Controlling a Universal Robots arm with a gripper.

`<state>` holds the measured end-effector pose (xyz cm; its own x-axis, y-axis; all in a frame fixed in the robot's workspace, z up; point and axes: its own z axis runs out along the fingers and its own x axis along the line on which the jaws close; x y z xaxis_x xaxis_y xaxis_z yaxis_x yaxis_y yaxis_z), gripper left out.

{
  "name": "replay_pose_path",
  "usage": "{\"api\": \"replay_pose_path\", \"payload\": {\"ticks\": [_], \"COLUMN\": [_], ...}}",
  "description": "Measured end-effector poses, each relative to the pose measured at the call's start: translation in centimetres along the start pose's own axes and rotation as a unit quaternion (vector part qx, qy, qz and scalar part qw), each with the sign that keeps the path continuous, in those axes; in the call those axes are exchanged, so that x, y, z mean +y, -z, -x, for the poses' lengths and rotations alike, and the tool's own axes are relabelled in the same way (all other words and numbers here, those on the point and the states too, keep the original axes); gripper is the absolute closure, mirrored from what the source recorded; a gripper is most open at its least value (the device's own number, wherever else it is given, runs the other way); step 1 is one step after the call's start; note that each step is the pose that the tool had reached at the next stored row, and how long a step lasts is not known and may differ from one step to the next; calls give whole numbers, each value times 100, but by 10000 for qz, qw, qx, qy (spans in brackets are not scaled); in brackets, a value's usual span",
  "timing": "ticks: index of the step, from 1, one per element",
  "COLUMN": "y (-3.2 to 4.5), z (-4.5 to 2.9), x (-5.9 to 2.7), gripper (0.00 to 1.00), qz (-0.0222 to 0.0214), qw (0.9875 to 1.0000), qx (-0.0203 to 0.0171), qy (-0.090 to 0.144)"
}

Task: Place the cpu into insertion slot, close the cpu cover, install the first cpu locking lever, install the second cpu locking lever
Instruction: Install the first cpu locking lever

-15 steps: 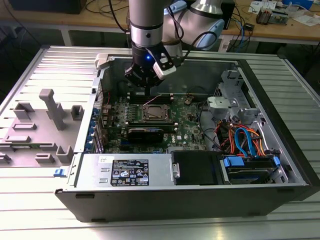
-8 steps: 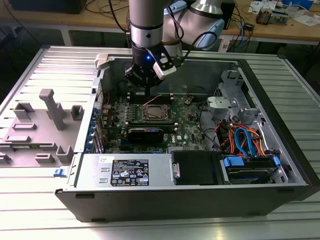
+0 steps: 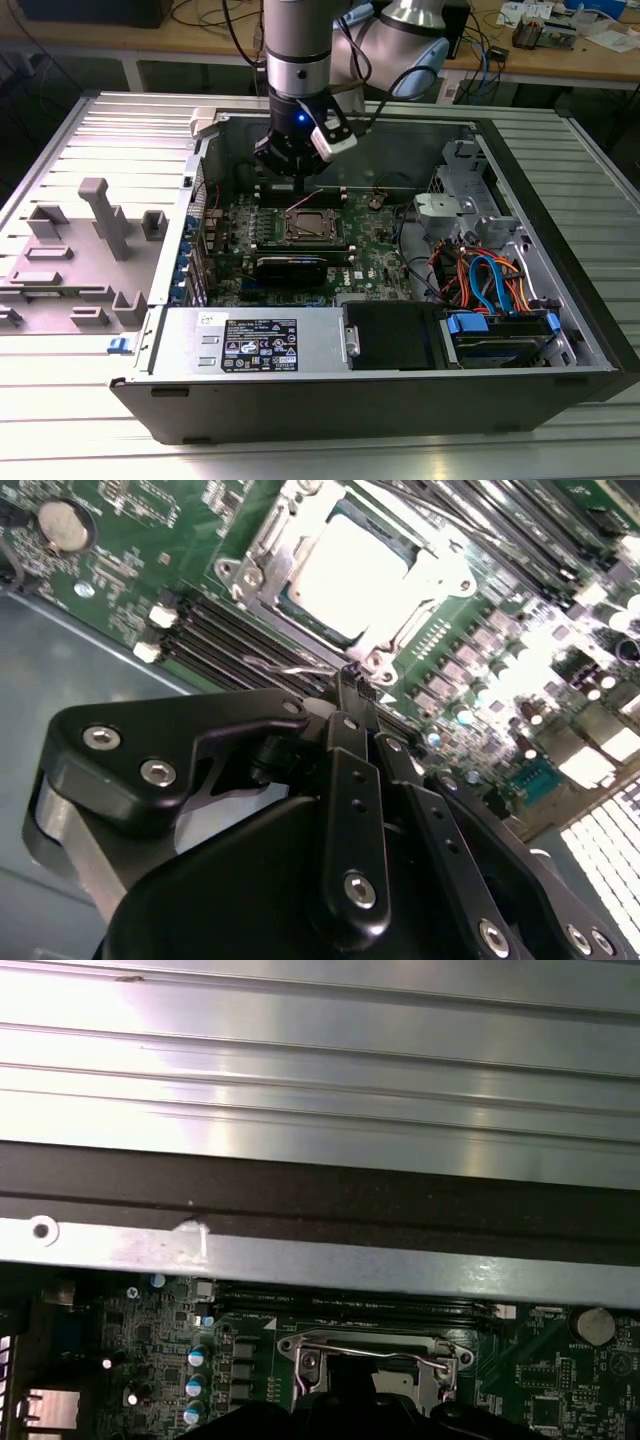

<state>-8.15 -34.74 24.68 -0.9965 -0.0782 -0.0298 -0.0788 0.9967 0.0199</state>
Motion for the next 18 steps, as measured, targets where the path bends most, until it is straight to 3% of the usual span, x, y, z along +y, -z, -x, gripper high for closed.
{"api": "replay_pose_path", "payload": {"ticks": [18], "y": [-40], "z": [27], "x": [4], "gripper": [89], "qz": [21], "qw": [10000], "qx": [-1], "qy": [-4]}}
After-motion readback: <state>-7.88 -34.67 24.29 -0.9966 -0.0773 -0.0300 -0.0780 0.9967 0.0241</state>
